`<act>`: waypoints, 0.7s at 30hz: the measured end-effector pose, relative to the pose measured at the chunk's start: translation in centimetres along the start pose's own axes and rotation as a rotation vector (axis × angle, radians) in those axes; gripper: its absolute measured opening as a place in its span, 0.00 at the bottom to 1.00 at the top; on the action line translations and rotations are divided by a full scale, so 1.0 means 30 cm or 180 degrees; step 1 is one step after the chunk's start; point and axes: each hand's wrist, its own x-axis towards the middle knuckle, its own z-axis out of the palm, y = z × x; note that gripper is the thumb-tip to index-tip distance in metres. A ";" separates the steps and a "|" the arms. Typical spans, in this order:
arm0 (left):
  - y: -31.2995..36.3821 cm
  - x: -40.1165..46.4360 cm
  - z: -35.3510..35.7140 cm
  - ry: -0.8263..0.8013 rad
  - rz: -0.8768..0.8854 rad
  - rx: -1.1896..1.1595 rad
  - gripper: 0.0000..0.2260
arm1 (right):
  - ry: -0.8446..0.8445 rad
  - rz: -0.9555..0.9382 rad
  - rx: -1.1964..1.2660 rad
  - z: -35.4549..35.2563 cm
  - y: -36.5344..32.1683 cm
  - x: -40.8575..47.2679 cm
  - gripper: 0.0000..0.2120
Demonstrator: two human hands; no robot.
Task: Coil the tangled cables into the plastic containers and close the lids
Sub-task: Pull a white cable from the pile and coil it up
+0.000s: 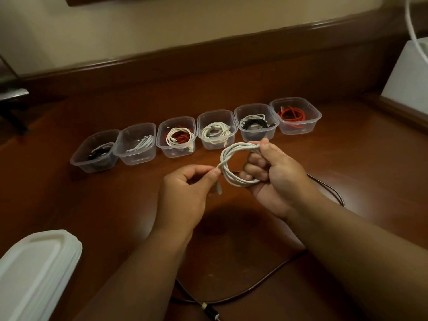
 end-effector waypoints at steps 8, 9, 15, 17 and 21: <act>0.040 -0.040 0.055 0.0008 -0.1292 -0.2051 0.06 | 0.0302 -0.0108 -0.1001 -0.006 0.045 0.001 0.12; 0.041 -0.044 0.058 0.0001 -0.1223 -0.1955 0.06 | 0.0327 -0.0131 -0.1157 -0.007 0.045 0.000 0.12; 0.048 -0.039 0.043 -0.0098 -0.1068 -0.1807 0.05 | 0.0319 0.0044 -0.1510 -0.001 0.031 -0.005 0.12; 0.053 -0.039 0.038 -0.0276 -0.1038 -0.1911 0.05 | 0.0340 0.0152 -0.1488 -0.006 0.034 0.005 0.12; 0.049 -0.032 0.032 -0.0308 -0.1045 -0.2009 0.07 | 0.0332 0.0218 -0.1734 -0.011 0.034 0.017 0.08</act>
